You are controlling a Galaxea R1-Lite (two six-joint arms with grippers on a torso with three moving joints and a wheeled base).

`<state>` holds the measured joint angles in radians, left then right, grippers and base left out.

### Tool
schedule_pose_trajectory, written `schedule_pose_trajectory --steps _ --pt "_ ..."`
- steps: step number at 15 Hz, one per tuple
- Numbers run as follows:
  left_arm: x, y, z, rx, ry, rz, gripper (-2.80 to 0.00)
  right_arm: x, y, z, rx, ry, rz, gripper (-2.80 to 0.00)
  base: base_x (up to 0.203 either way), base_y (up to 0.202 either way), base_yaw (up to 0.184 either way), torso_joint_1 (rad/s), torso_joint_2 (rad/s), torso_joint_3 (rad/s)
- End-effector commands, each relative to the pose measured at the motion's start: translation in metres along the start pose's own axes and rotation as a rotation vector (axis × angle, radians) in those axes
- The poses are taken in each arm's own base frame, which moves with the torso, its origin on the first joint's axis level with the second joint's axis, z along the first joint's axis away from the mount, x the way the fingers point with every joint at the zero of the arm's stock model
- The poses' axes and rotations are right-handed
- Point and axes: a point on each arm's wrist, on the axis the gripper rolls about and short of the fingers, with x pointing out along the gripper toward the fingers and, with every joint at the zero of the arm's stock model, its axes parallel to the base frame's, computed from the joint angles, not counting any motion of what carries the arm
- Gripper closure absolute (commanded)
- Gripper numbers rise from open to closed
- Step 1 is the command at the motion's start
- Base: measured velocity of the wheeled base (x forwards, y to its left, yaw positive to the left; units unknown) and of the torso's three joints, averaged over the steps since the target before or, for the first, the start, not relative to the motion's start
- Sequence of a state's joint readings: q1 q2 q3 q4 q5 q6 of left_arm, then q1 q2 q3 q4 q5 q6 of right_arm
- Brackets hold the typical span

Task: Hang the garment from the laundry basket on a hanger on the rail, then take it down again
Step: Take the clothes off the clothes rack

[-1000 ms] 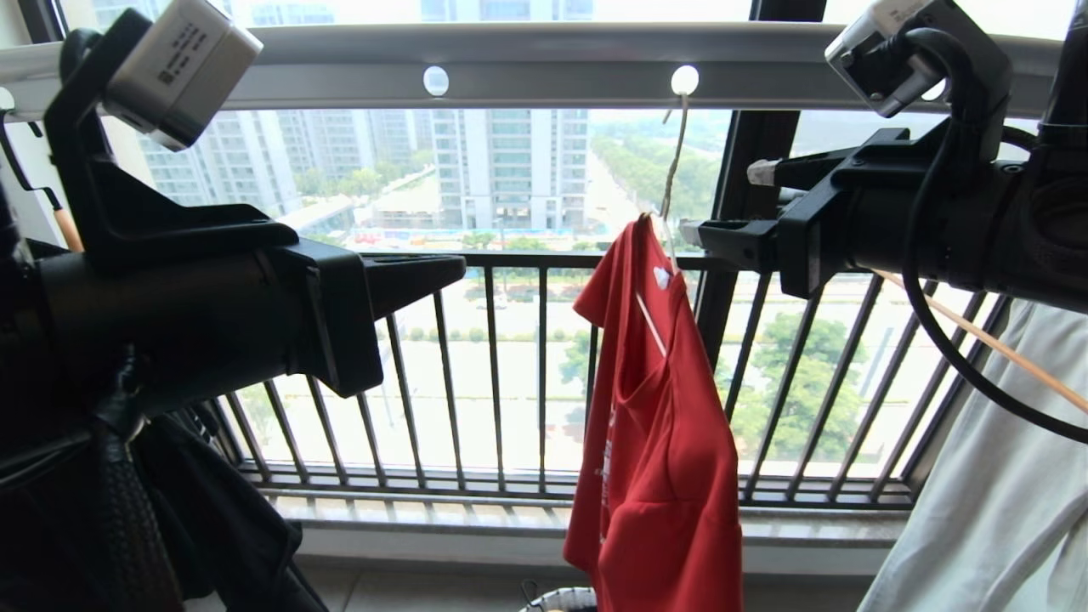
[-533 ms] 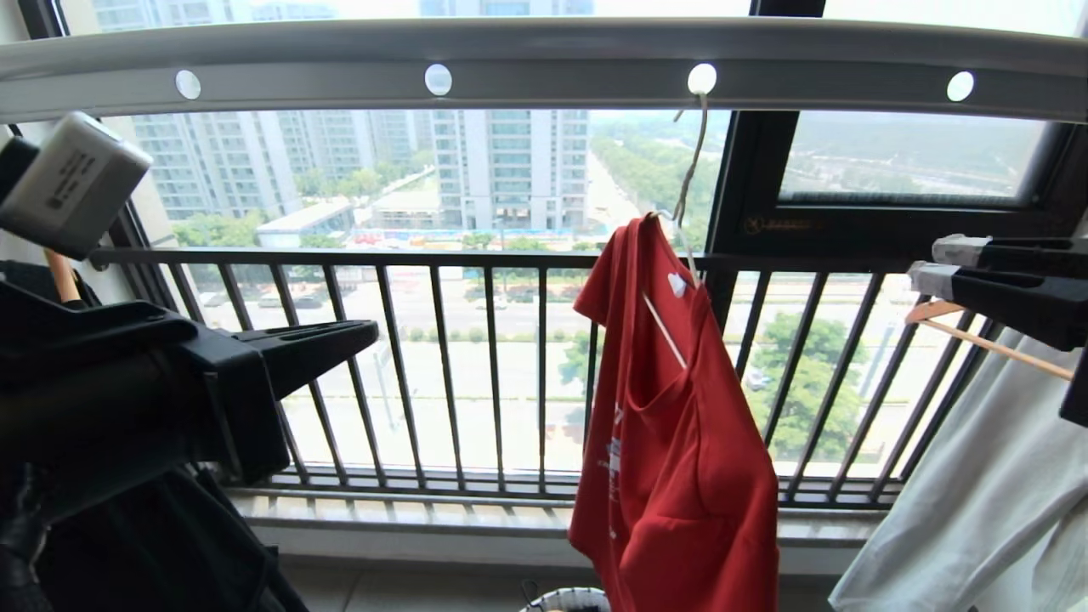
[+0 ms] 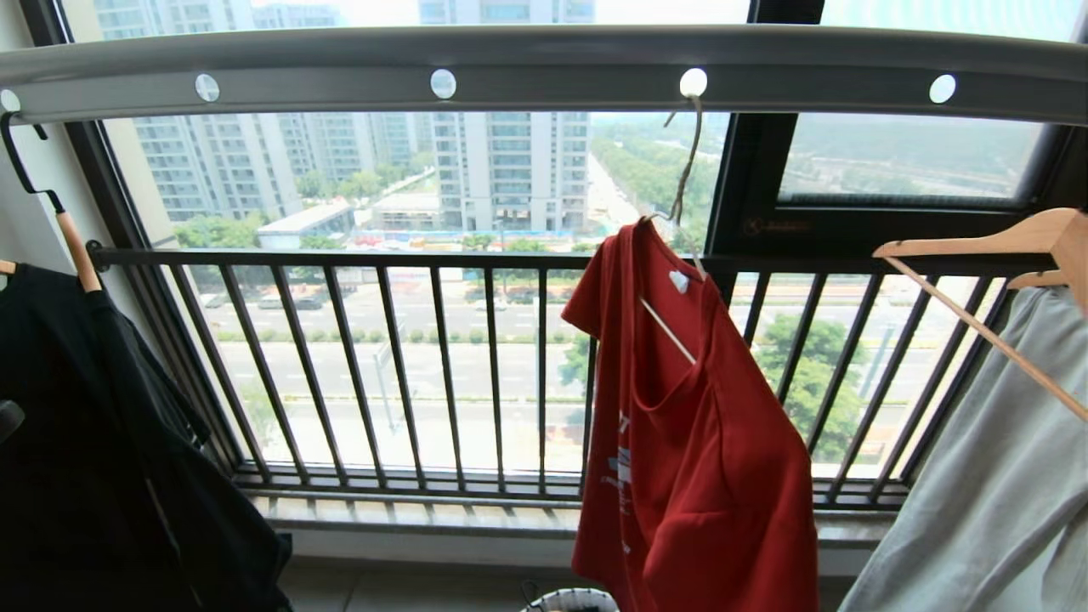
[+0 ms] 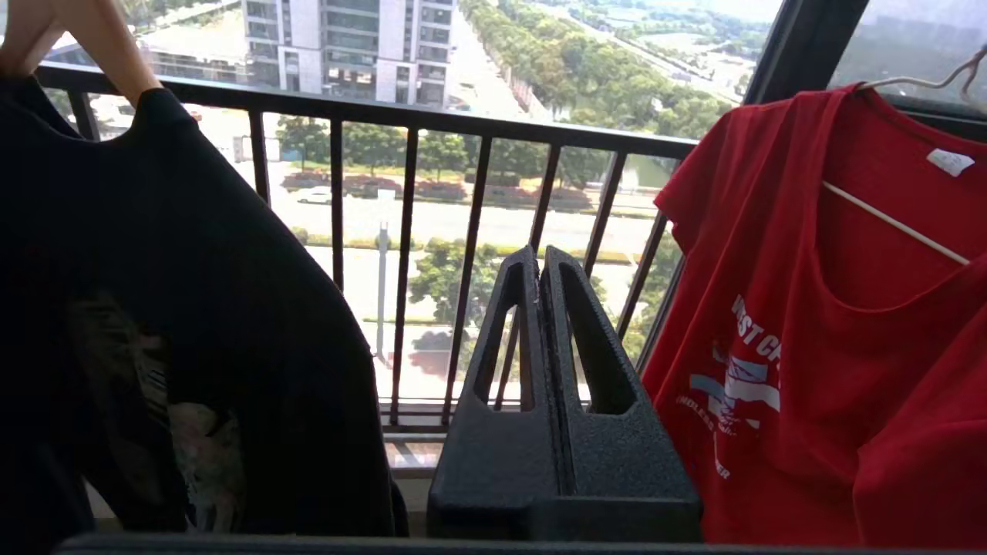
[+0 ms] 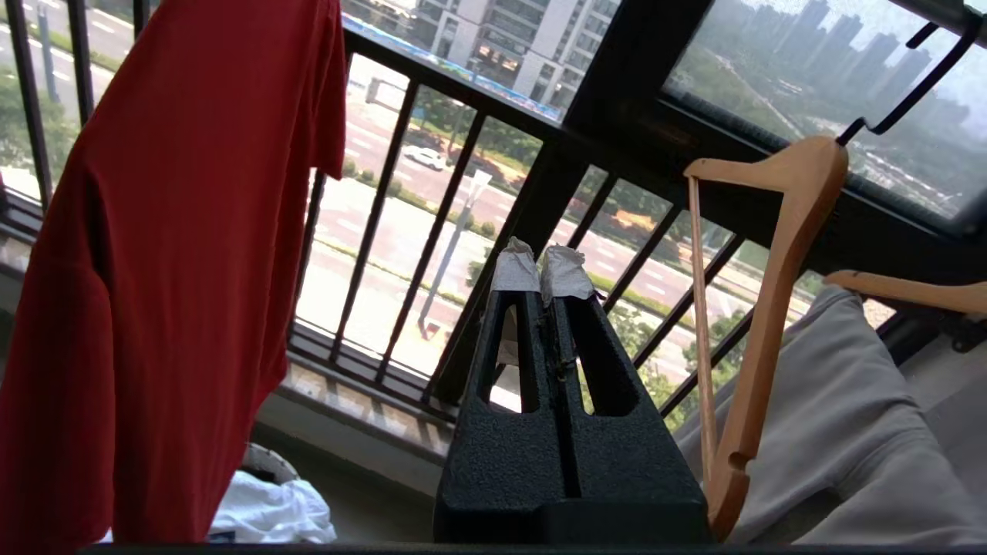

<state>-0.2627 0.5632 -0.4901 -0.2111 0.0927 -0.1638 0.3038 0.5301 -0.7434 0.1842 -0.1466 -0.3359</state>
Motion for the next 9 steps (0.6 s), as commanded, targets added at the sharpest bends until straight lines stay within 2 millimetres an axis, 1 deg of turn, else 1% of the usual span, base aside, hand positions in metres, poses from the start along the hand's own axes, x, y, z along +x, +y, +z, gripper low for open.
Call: schedule_pose_trajectory --steps 1,2,3,4,6,8,9 --pt "-0.043 0.002 -0.004 0.023 -0.175 0.147 0.00 -0.057 -0.002 -0.011 0.015 -0.075 -0.093 0.00 0.000 0.000 0.000 0.000 0.00 0.000" --pt "-0.053 0.001 -0.009 0.036 -0.185 0.196 0.00 -0.071 -0.001 -0.014 0.020 -0.060 -0.121 0.00 0.000 0.000 0.000 0.000 0.00 0.000" --pt "-0.063 0.001 -0.018 0.044 -0.177 0.218 0.00 -0.079 -0.002 -0.013 0.053 -0.037 -0.167 0.00 0.000 0.000 0.000 0.000 0.00 0.000" --pt "-0.072 0.001 -0.031 0.050 -0.163 0.227 0.00 -0.082 -0.003 -0.012 0.098 -0.023 -0.224 0.00 0.000 0.000 0.000 0.000 0.00 0.000" --pt "-0.083 0.006 -0.066 0.061 -0.120 0.239 0.00 -0.085 -0.003 -0.013 0.124 0.019 -0.265 0.00 0.000 0.000 0.000 0.000 0.00 0.000" --pt "-0.085 0.012 -0.095 0.084 -0.075 0.248 0.00 -0.083 0.005 -0.010 0.117 0.059 -0.340 0.00 0.000 0.000 0.000 0.000 0.00 0.000" --pt "-0.082 0.014 -0.106 0.113 -0.039 0.256 0.00 -0.081 0.008 -0.014 0.114 0.079 -0.341 0.00 0.000 0.000 0.000 0.000 0.00 0.000"
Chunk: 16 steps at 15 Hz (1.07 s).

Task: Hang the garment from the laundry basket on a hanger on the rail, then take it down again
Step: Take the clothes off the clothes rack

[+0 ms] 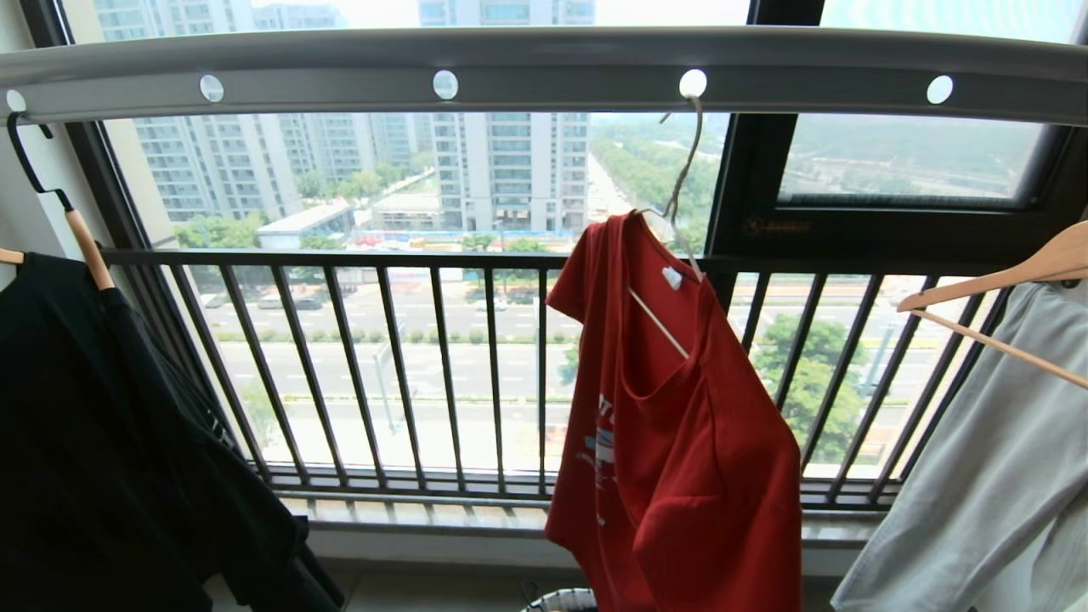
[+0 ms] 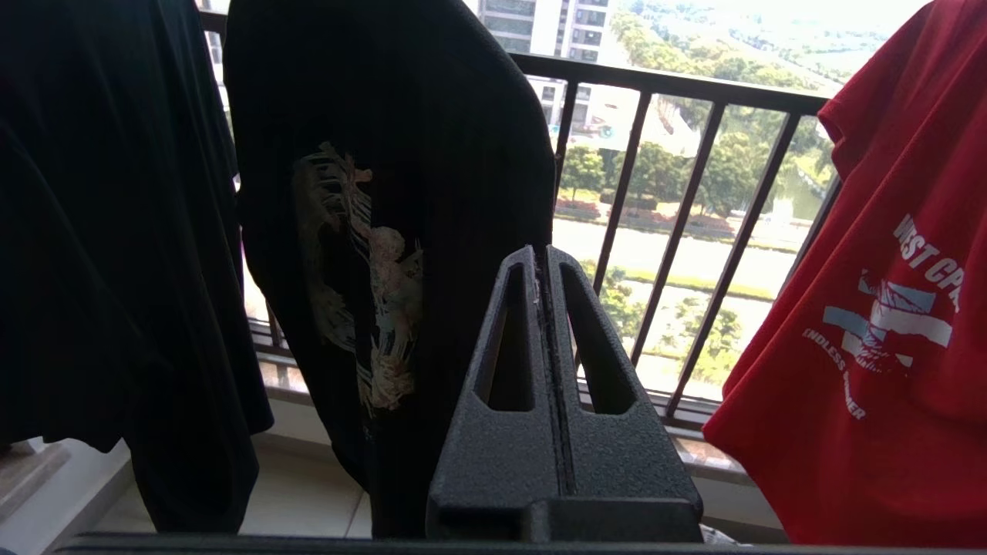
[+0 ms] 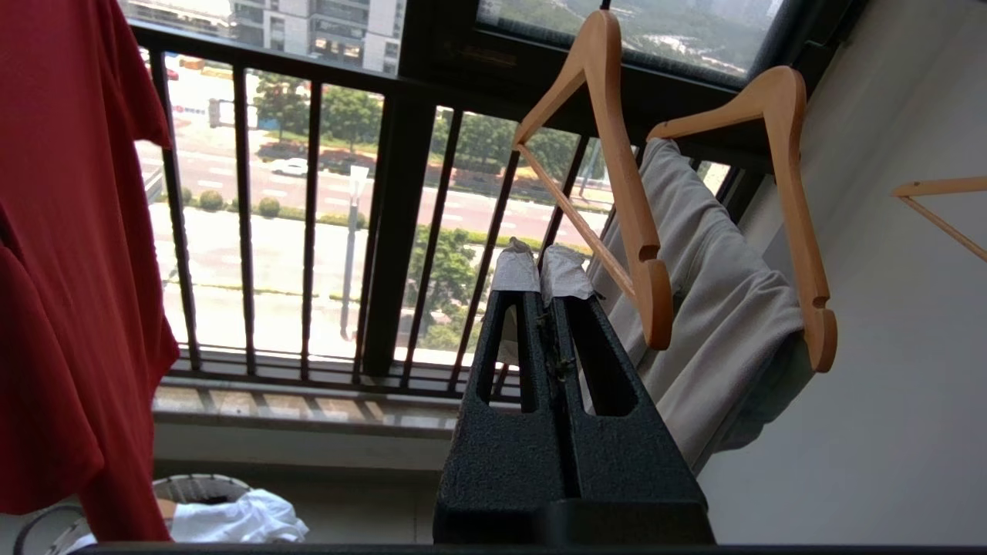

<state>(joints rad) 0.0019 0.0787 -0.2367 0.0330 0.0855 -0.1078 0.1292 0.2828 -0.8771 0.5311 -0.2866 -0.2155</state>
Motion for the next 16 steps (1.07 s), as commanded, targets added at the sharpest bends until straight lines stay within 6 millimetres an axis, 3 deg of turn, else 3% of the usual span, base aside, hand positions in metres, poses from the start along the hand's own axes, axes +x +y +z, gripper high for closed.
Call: schedule_pose_trajectory --steps 1,5,8,12,16 --pt "-0.003 0.003 -0.027 0.046 0.016 0.006 0.00 0.003 0.006 -0.007 -0.002 0.038 -0.027 0.00 0.000 0.000 0.000 0.000 0.00 0.000" --pt "0.006 0.005 -0.064 0.127 0.139 -0.032 0.00 0.018 0.017 -0.033 0.049 0.147 0.017 0.00 0.000 0.000 0.000 0.000 0.00 0.000" --pt "0.006 0.005 -0.064 0.123 0.132 -0.041 0.00 0.015 0.027 -0.048 0.051 0.172 -0.005 0.00 0.000 0.000 0.000 0.000 0.00 0.000" --pt "0.006 0.005 -0.064 0.120 0.132 -0.041 0.00 0.007 0.040 -0.108 0.025 0.161 0.074 0.00 0.000 0.000 0.000 0.000 0.00 0.000" --pt "0.006 0.005 -0.064 0.073 0.131 -0.034 0.00 0.040 0.057 -0.159 0.075 0.080 0.123 0.00 0.000 0.000 0.000 0.000 0.00 0.000"
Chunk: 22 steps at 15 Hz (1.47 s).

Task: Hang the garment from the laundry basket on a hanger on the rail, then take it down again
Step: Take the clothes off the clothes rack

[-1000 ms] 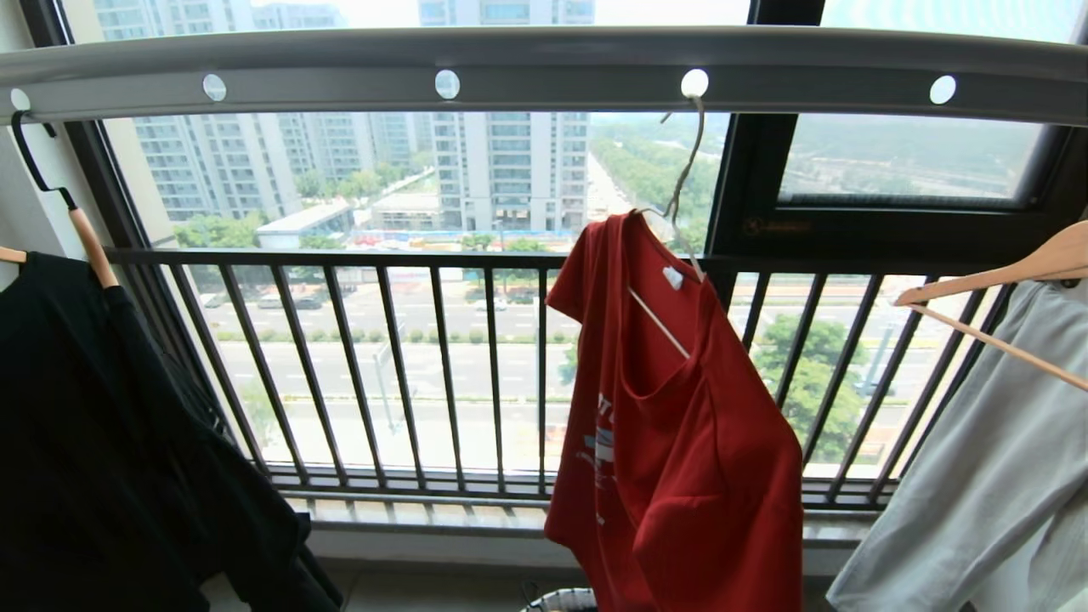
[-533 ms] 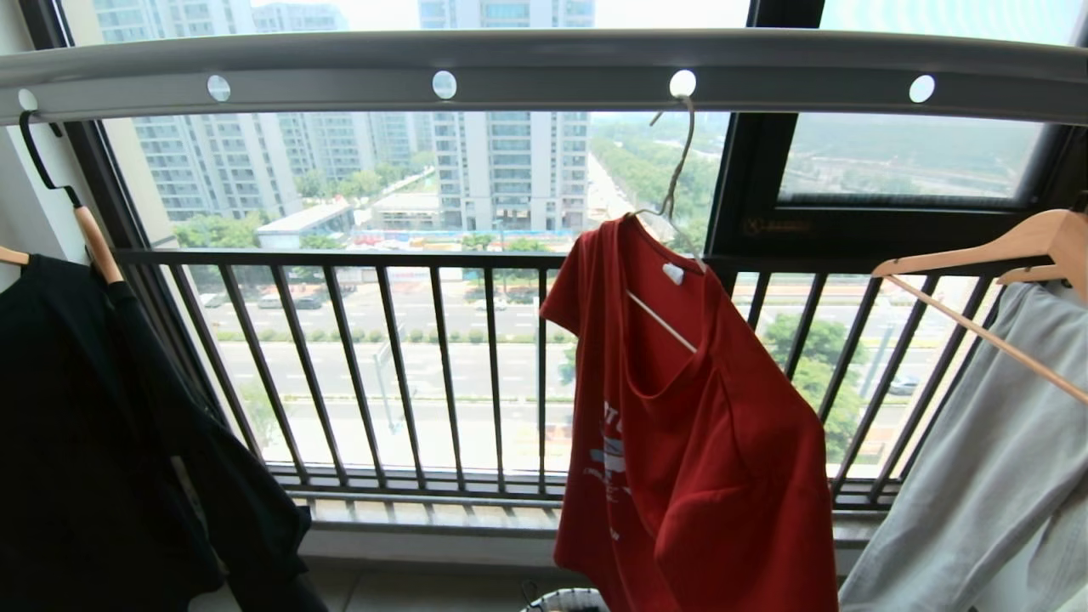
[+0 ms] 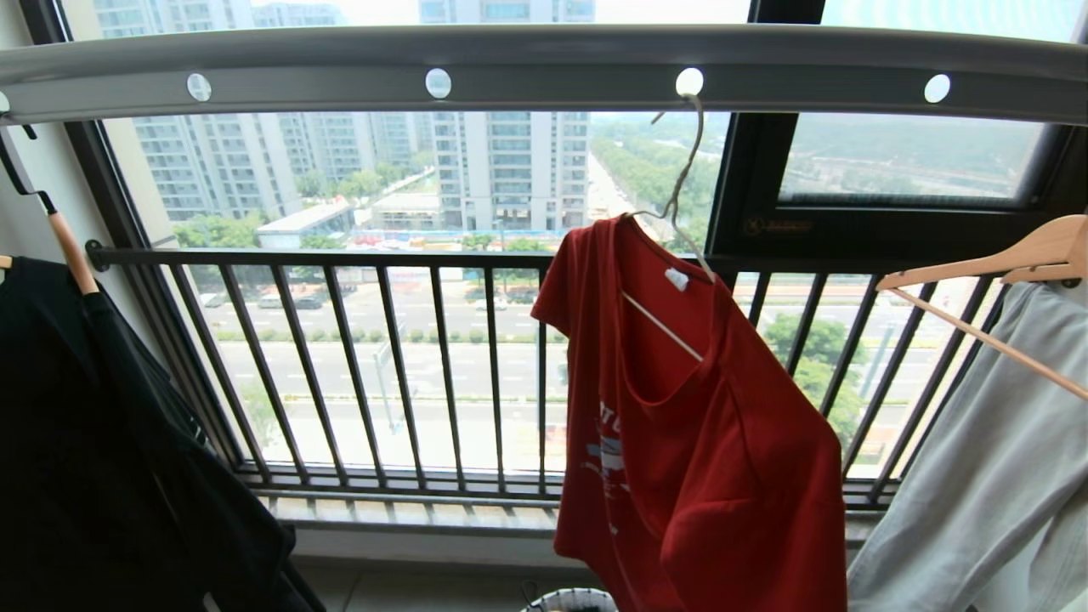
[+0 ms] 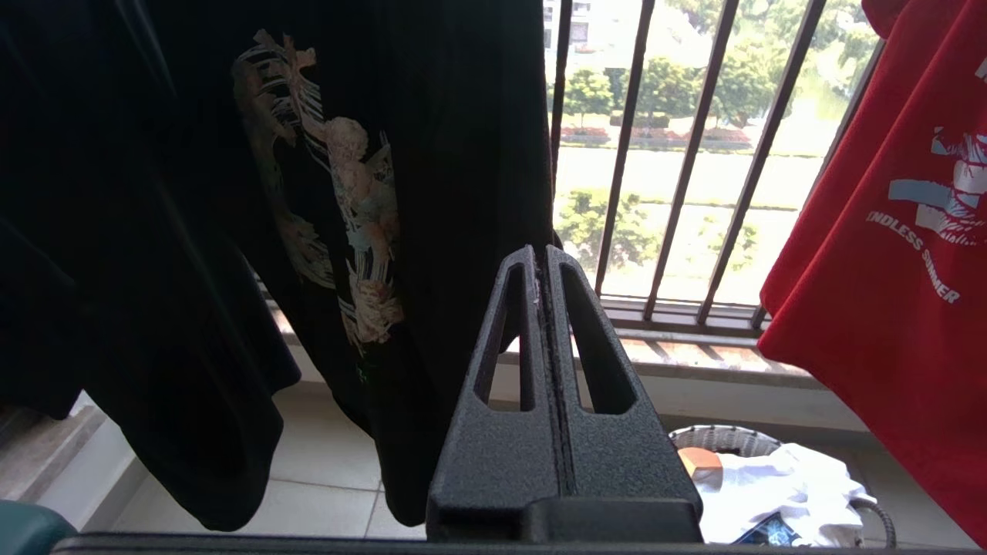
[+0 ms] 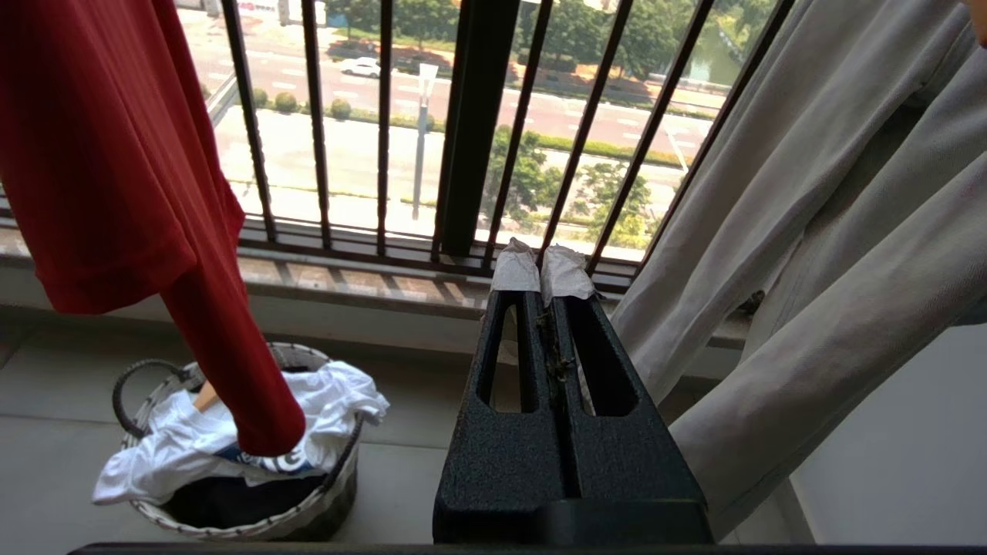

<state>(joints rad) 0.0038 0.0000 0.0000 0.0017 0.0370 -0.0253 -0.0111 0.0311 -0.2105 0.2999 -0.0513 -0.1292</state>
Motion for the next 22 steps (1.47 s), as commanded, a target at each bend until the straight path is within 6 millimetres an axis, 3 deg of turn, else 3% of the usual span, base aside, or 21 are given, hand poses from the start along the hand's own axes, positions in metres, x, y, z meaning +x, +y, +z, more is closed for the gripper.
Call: schedule_pose_trajectory --steps 1,22 --pt "0.0001 0.0001 0.0001 -0.046 0.000 0.006 0.00 0.0178 0.0044 -0.0186 0.019 -0.150 0.030 0.00 0.000 0.000 0.000 0.000 0.00 0.000" --pt "0.0001 0.0002 0.0002 -0.058 -0.001 0.010 0.00 0.0201 0.0066 -0.0250 0.057 -0.124 0.089 0.00 0.000 0.000 0.000 0.000 0.00 0.000"
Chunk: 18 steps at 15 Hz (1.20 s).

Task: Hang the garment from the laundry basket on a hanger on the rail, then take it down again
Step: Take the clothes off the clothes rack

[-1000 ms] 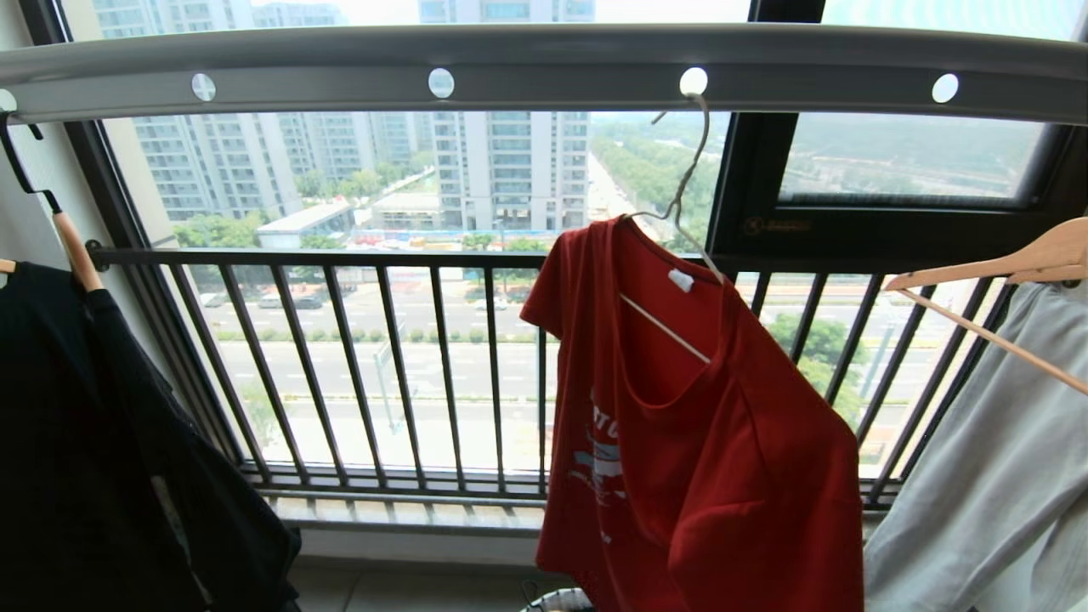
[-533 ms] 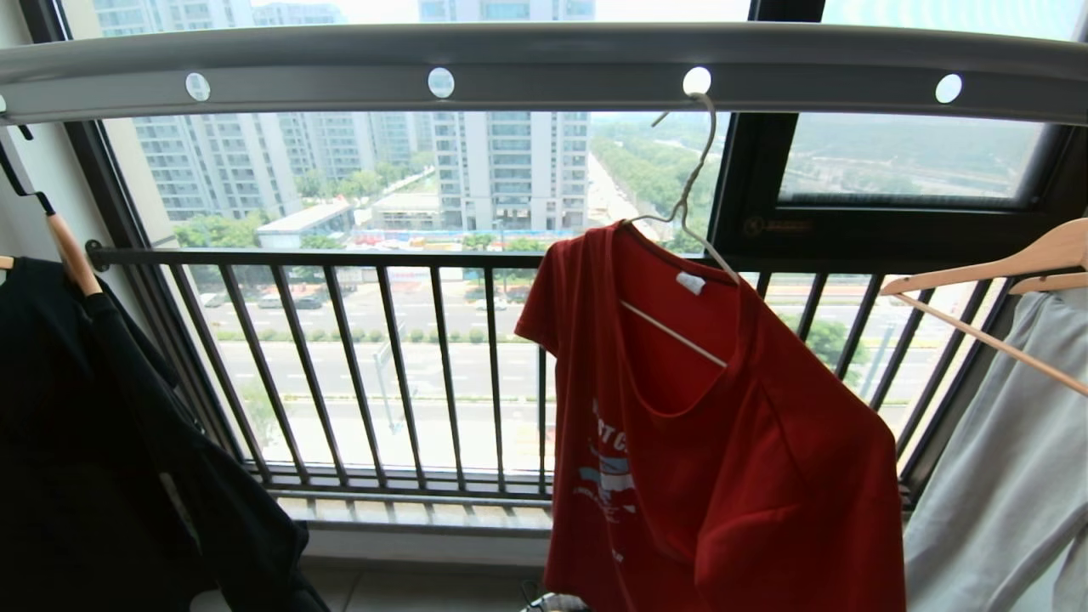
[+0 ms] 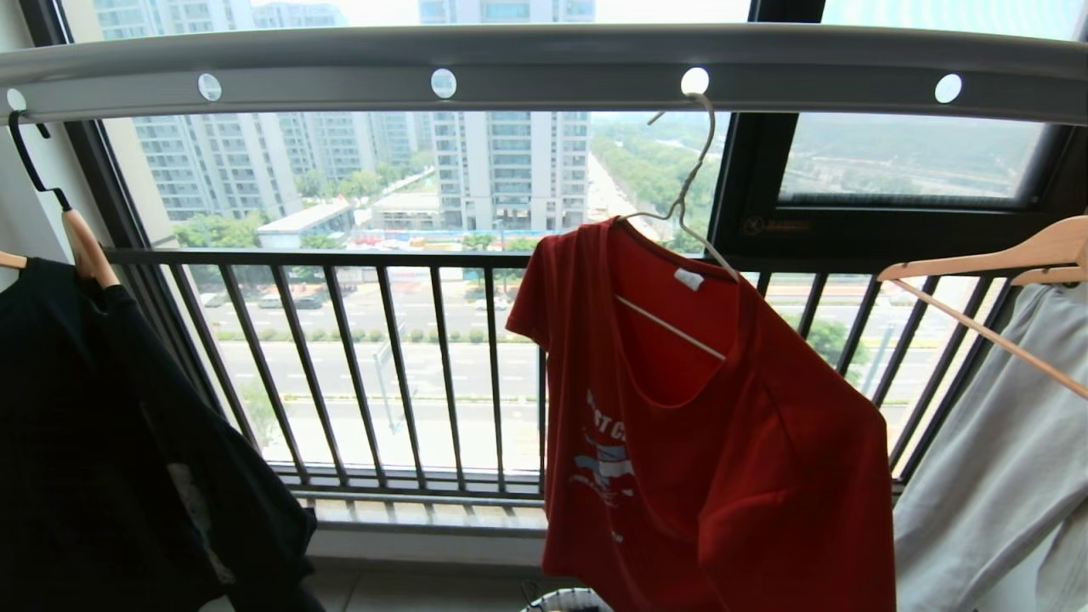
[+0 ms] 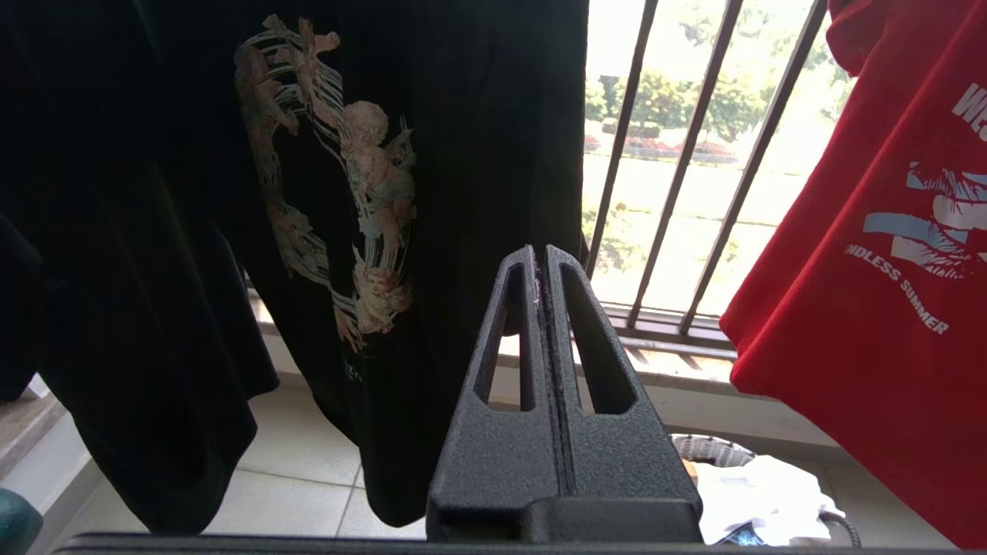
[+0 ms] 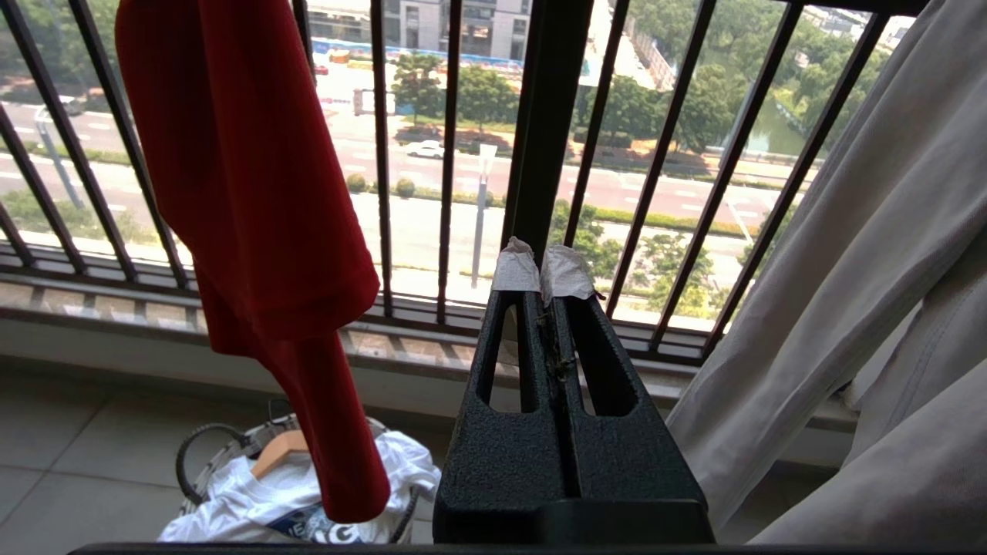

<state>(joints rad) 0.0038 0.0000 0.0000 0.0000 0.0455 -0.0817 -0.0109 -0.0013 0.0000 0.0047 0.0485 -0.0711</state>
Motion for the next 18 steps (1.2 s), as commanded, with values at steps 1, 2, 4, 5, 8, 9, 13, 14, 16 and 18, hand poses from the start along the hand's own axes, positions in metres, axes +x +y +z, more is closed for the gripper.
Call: schedule_pose_trajectory --steps 1,2,4,5,8,9,13,14,16,18 --pt "0.0001 0.0000 0.0000 -0.001 0.001 0.001 0.00 0.0002 0.0000 -0.0004 -0.001 0.003 0.001 0.00 0.000 0.000 0.000 0.000 0.00 0.000" --pt "0.0001 0.0000 0.0000 -0.001 0.001 0.001 0.00 0.0002 0.0000 -0.0004 -0.001 0.003 0.001 0.00 0.000 0.000 0.000 0.000 0.00 0.000" --pt "0.0001 0.0000 0.0000 -0.001 0.001 0.001 0.00 0.0002 0.0000 -0.0004 -0.001 0.003 0.001 0.00 0.000 0.000 0.000 0.000 0.00 0.000" --pt "0.0001 0.0000 0.0000 -0.001 0.001 0.001 0.00 0.0002 0.0000 -0.0004 -0.001 0.003 0.001 0.00 0.000 0.000 0.000 0.000 0.00 0.000" --pt "0.0001 0.0000 0.0000 -0.001 0.001 0.001 0.00 0.0002 0.0000 -0.0004 -0.001 0.003 0.001 0.00 0.000 0.000 0.000 0.000 0.00 0.000" --pt "0.0001 0.0000 0.0000 -0.001 0.001 0.001 0.00 0.0002 0.0000 -0.0004 -0.001 0.003 0.001 0.00 0.000 0.000 0.000 0.000 0.00 0.000" --pt "0.0001 0.0000 0.0000 -0.001 0.001 0.001 0.00 0.0002 0.0000 -0.0004 -0.001 0.003 0.001 0.00 0.000 0.000 0.000 0.000 0.00 0.000" --pt "0.0001 0.0000 0.0000 -0.001 0.001 0.001 0.00 0.0002 0.0000 -0.0004 -0.001 0.003 0.001 0.00 0.000 0.000 0.000 0.000 0.00 0.000" --pt "0.0001 0.0000 0.0000 -0.001 0.001 0.001 0.00 0.0002 0.0000 -0.0004 -0.001 0.003 0.001 0.00 0.000 0.000 0.000 0.000 0.00 0.000" --pt "0.0001 0.0000 0.0000 -0.001 0.001 0.001 0.00 0.0002 0.0000 -0.0004 -0.001 0.003 0.001 0.00 0.000 0.000 0.000 0.000 0.00 0.000"
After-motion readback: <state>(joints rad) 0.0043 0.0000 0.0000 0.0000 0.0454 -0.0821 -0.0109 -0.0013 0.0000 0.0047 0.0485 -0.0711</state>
